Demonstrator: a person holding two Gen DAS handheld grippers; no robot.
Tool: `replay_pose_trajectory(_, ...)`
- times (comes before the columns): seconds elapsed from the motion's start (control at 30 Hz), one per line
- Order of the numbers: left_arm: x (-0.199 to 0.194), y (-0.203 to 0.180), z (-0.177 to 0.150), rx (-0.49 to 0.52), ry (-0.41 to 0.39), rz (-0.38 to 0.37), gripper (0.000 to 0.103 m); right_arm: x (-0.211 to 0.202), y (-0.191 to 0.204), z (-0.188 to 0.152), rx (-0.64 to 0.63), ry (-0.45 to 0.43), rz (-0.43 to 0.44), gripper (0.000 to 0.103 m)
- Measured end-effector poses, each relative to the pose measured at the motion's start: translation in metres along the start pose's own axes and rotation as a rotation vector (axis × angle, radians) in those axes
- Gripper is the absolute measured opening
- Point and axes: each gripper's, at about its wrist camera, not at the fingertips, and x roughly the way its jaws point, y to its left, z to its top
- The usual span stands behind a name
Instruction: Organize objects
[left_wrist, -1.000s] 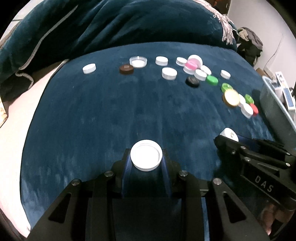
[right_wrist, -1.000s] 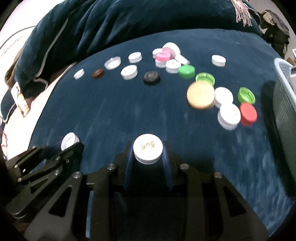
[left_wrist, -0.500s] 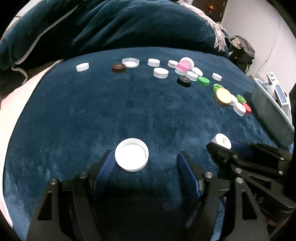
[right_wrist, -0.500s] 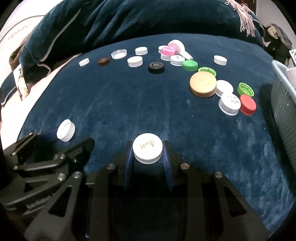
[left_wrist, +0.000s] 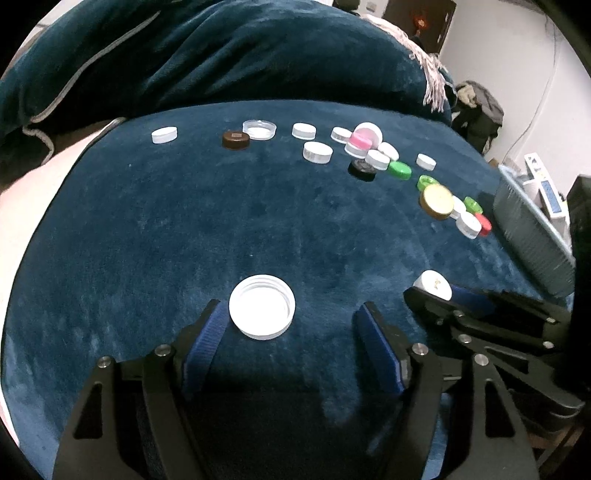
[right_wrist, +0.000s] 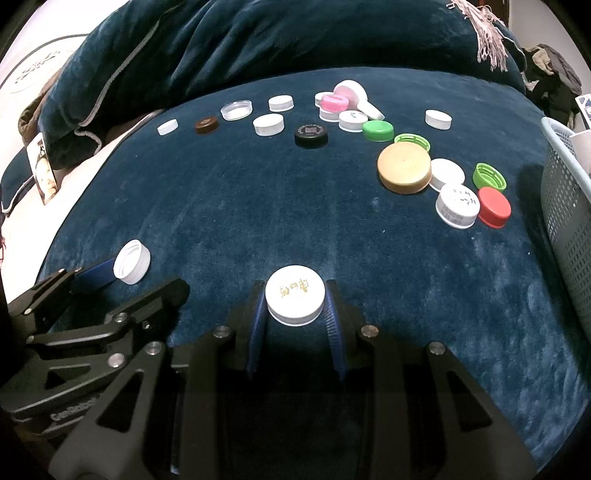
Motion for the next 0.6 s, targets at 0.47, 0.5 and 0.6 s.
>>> replay_pose_trajectory(0.47, -0.015, 0.017, -0.002, -0.092, -0.069, -0.039, 0.076, -0.001, -0.003, 0.000, 0.022, -0.017, 0.012, 0.032)
replay_pose_trajectory(0.5, -0.016, 0.021, -0.002, -0.113, -0.078, -0.048, 0.076, -0.001, -0.003, 0.000, 0.024, -0.017, 0.014, 0.032)
replay_pose_trajectory(0.6, -0.021, 0.031, -0.001, -0.142, -0.096, -0.047, 0.076, -0.001, -0.003, 0.000, 0.030, -0.021, 0.019, 0.032)
